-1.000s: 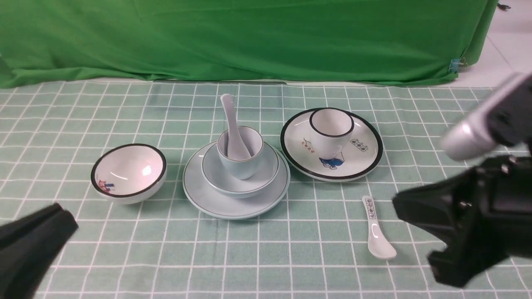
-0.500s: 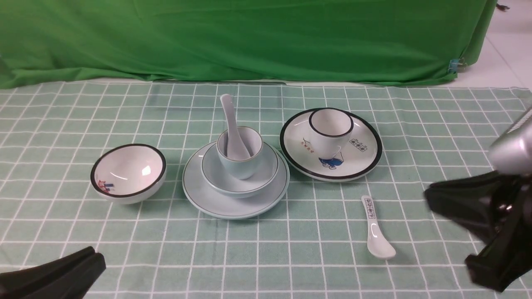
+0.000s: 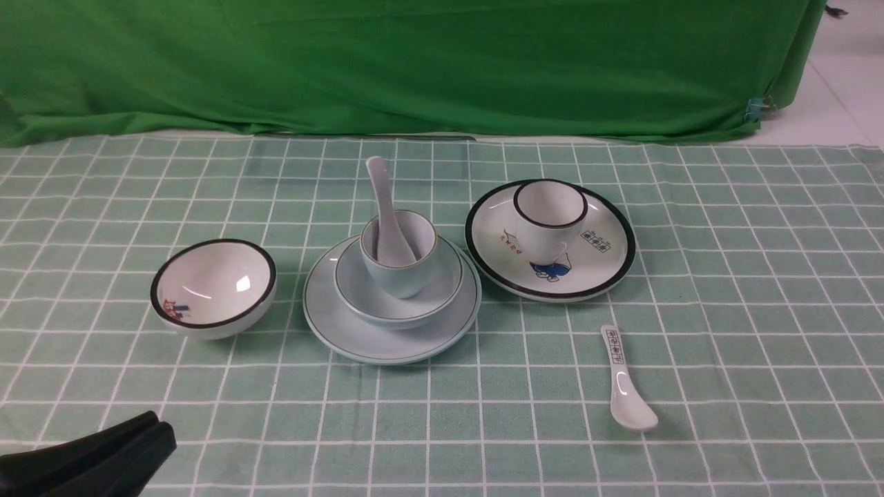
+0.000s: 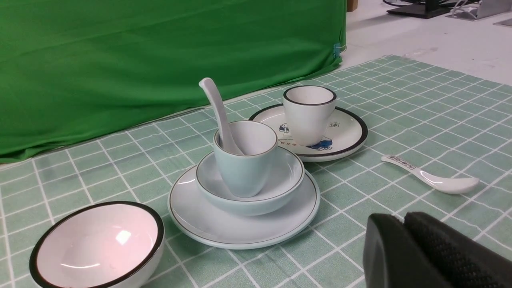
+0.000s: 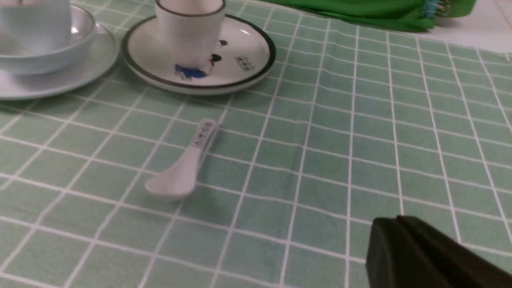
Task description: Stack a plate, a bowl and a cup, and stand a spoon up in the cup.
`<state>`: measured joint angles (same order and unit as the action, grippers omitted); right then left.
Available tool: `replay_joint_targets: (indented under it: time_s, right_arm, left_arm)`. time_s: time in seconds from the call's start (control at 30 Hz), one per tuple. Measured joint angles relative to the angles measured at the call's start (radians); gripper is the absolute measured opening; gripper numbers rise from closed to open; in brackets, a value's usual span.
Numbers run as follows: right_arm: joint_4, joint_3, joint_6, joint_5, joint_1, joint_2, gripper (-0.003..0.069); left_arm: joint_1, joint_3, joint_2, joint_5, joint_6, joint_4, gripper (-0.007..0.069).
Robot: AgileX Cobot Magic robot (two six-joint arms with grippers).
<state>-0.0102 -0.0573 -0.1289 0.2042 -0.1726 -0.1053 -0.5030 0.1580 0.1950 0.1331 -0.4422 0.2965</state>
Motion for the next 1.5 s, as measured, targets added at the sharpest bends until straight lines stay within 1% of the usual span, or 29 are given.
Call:
replay_joint_targets:
  time_s: [0.07, 0.17, 0.23, 0.77, 1.23, 1.3, 1.4, 1.5]
  right_arm:
    - [0.002, 0.051, 0.0, -0.005, 0.009, 0.066, 0.0016]
    - [0.003, 0.063, 0.0, 0.017, 0.011, 0.099, 0.0016]
    - [0.003, 0.063, -0.004, 0.037, 0.014, 0.103, 0.0016]
    - [0.003, 0.063, 0.008, 0.039, 0.02, 0.103, 0.0025]
    - [0.003, 0.063, 0.009, 0.039, 0.02, 0.103, 0.0063]
    - [0.003, 0.063, 0.01, 0.039, 0.02, 0.103, 0.0067]
    - [0.003, 0.063, 0.011, 0.039, 0.02, 0.104, 0.0072]
    - [0.003, 0.063, 0.011, 0.039, 0.02, 0.104, 0.0076]
  left_arm:
    - [0.0, 0.0, 0.0, 0.0, 0.0, -0.001, 0.0032]
    - [0.0, -0.001, -0.001, 0.0, 0.0, -0.002, 0.0032]
    - [0.0, -0.001, -0.001, 0.0, 0.0, -0.002, 0.0032]
    - [0.0, -0.001, -0.001, 0.0, 0.0, -0.004, 0.0032]
    - [0.0, -0.001, -0.001, 0.0, 0.0, -0.005, 0.0032]
    - [0.001, -0.005, -0.001, -0.014, 0.0, -0.023, 0.0032]
    - [0.027, -0.018, -0.001, -0.055, 0.029, -0.089, 0.0032]
    - [0.116, -0.041, -0.02, -0.094, 0.116, -0.134, 0.0025]
